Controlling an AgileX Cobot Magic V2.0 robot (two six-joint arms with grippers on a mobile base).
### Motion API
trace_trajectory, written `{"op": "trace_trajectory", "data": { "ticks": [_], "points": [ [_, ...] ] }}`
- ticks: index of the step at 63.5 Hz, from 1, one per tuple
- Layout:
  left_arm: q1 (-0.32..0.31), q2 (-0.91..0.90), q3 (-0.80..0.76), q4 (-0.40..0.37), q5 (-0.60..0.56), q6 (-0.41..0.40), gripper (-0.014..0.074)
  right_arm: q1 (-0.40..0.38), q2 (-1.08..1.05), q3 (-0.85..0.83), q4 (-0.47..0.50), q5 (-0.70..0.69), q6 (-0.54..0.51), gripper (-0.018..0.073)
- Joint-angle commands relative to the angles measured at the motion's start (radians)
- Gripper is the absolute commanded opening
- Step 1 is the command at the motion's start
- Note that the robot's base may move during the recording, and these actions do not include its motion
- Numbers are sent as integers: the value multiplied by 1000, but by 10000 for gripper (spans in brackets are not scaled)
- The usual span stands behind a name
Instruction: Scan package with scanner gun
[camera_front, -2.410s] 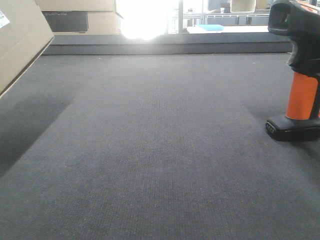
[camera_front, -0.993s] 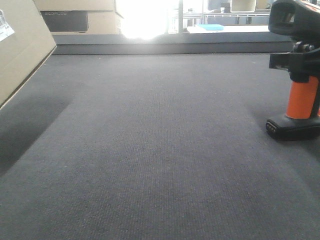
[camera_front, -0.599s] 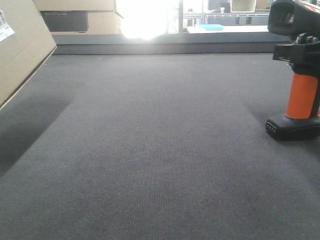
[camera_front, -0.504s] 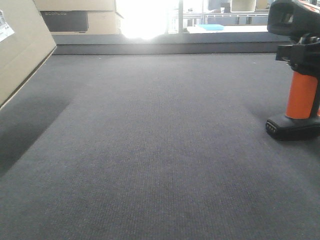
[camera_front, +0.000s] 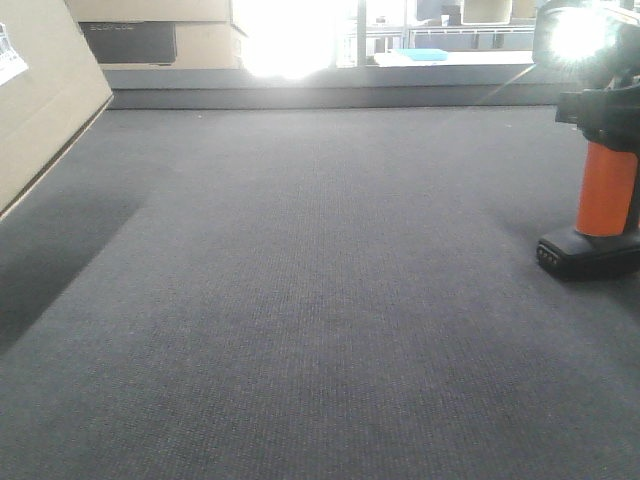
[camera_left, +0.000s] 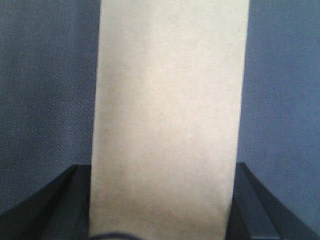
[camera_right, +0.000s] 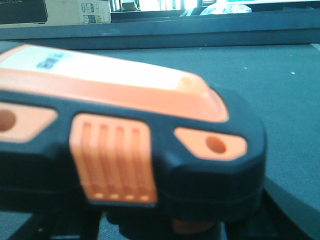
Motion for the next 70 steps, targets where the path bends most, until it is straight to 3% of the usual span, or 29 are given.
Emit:
{"op": "trace_trajectory", "data": {
  "ticks": [1, 21, 29, 41, 56, 70],
  "points": [
    [2, -6, -4, -20, -11, 2, 285, -1, 1, -3, 0, -62, -11, 185],
    [2, -6, -4, -122, -18, 2, 285, -1, -12, -18, -169, -107, -31, 185],
    [2, -6, -4, -143, -20, 2, 285, -1, -34, -54, -176, -70, -94, 185],
    [2, -6, -4, -142, -24, 2, 285, -1, -80, -160, -178, 170, -203, 185],
    [2, 26, -4, -147, -28, 2, 285, -1, -109, -254, -178, 271, -322, 185],
    [2, 63, -4, -165, 27, 2, 285, -1, -109, -282, -178, 279, -330, 185]
  ]
}}
